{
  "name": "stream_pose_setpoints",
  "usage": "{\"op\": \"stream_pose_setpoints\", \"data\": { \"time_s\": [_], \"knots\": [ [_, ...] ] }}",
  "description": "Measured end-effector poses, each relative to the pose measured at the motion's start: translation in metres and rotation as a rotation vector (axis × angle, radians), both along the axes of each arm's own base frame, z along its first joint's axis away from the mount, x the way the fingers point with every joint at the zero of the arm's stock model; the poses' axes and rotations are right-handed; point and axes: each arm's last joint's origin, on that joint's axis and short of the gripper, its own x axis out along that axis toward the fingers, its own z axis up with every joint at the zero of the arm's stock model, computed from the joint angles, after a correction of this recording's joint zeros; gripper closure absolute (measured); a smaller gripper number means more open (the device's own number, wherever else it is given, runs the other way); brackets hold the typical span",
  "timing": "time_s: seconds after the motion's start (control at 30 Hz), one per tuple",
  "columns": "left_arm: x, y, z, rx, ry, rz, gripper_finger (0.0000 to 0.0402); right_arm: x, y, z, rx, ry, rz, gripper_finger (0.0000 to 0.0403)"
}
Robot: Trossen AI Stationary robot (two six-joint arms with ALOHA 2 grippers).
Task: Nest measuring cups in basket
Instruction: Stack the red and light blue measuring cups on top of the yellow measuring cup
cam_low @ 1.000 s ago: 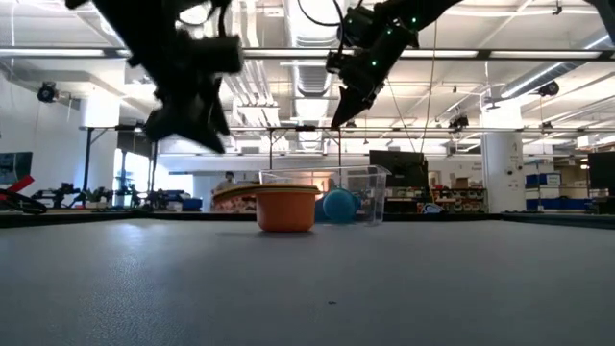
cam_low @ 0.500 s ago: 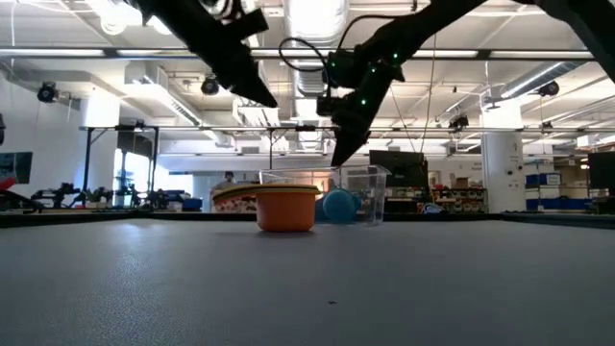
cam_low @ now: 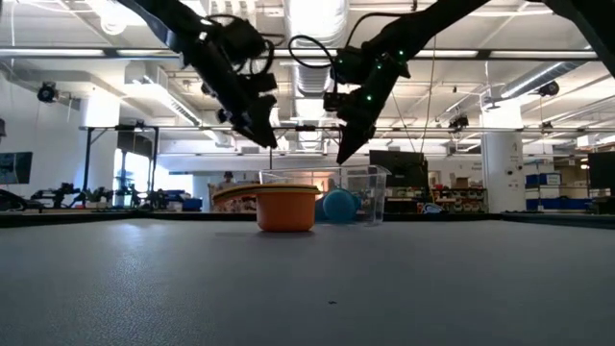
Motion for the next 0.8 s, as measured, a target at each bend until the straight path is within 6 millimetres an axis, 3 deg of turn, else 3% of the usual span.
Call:
{"op": "stream_pose_setpoints", "data": {
  "time_s": [0.27,0.53,0.67,0.8],
  "knots": [
    [0.021,0.046,-0.021,-0.155,0.151,0.136,0.0216,-0.002,0.001,0.001,0.005,0.006,-0.002,0.0394],
    [0.023,0.074,-0.037,-0.303,0.117,0.151,0.0224,-0.002,0.001,0.001,0.002,0.011,0.006,0.0394],
    [0.024,0.075,-0.043,-0.310,0.115,0.149,0.0269,-0.002,0.001,0.001,-0.002,0.013,0.013,0.0394],
    [0.024,0.075,-0.049,-0.312,0.080,0.135,0.0346,-0.002,0.001,0.001,-0.006,0.015,0.019,0.0394]
  ]
}}
